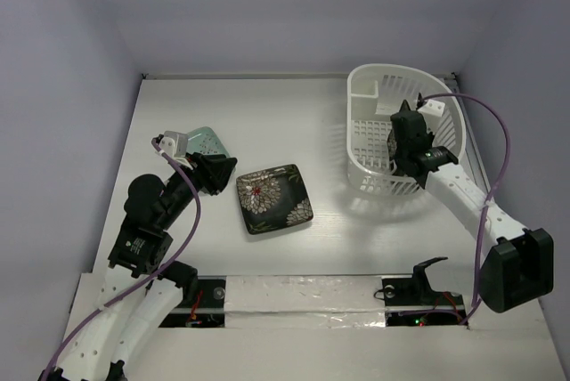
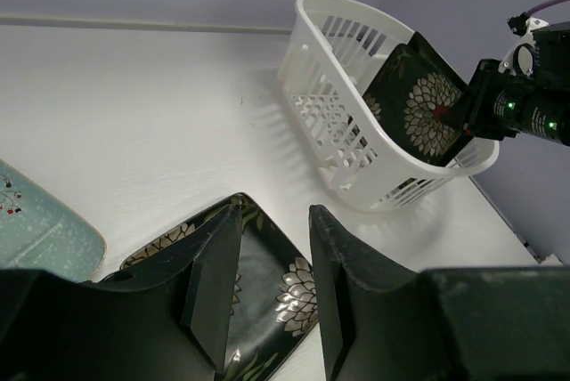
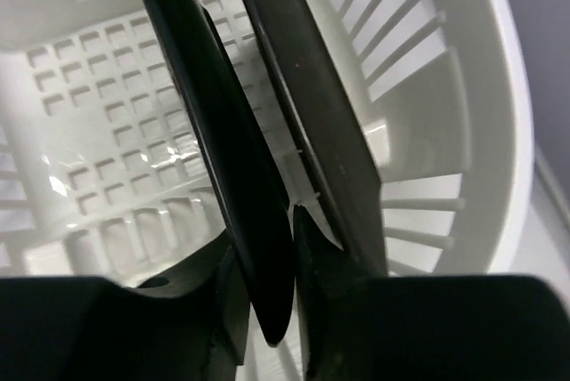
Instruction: Unload the plates from the dish rack
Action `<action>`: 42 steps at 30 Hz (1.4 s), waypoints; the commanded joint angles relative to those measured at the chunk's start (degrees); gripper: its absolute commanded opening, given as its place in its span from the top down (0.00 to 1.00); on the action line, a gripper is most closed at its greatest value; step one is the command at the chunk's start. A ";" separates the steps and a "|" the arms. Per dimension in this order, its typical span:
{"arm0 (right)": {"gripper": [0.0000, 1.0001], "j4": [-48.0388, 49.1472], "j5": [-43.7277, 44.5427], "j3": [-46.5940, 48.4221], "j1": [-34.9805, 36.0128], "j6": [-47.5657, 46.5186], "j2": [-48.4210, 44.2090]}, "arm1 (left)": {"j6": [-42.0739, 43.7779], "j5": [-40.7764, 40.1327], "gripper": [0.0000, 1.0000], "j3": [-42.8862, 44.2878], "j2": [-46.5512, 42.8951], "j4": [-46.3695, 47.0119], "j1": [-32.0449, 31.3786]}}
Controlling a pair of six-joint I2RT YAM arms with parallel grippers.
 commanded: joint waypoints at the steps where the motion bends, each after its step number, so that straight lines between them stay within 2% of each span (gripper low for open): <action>1: 0.76 2.27 3.83 3.47 -0.33 -3.64 -0.71 | 0.50 0.24 0.67 2.20 -0.14 1.90 -0.23; 2: 0.82 2.01 3.83 3.82 -0.33 -4.17 -0.54 | 0.50 0.24 0.67 2.28 -0.23 1.90 -0.23; 9: 1.00 -0.37 3.75 6.01 0.90 -7.85 0.34 | 0.41 0.32 0.67 2.11 -0.76 2.08 -0.23; 18: 1.00 -5.55 9.54 11.11 7.92 -14.27 1.75 | 0.41 0.59 0.67 2.20 -0.94 2.34 -0.76; 25: 1.00 -8.71 13.58 16.21 9.77 -17.27 2.01 | 0.41 0.50 0.66 2.11 -0.94 2.34 -0.76; 36: 1.00 -8.99 16.05 24.29 9.77 -15.08 -6.77 | 0.32 0.32 0.66 2.11 -0.32 2.43 -0.76; 39: 1.00 -8.72 13.07 25.44 9.77 -13.50 -10.72 | 0.32 0.41 0.66 2.11 -0.23 2.43 -0.76; 42: 1.00 -7.76 4.30 25.53 10.30 -10.87 -15.46 | 0.23 0.41 0.66 2.11 -0.23 2.51 -0.76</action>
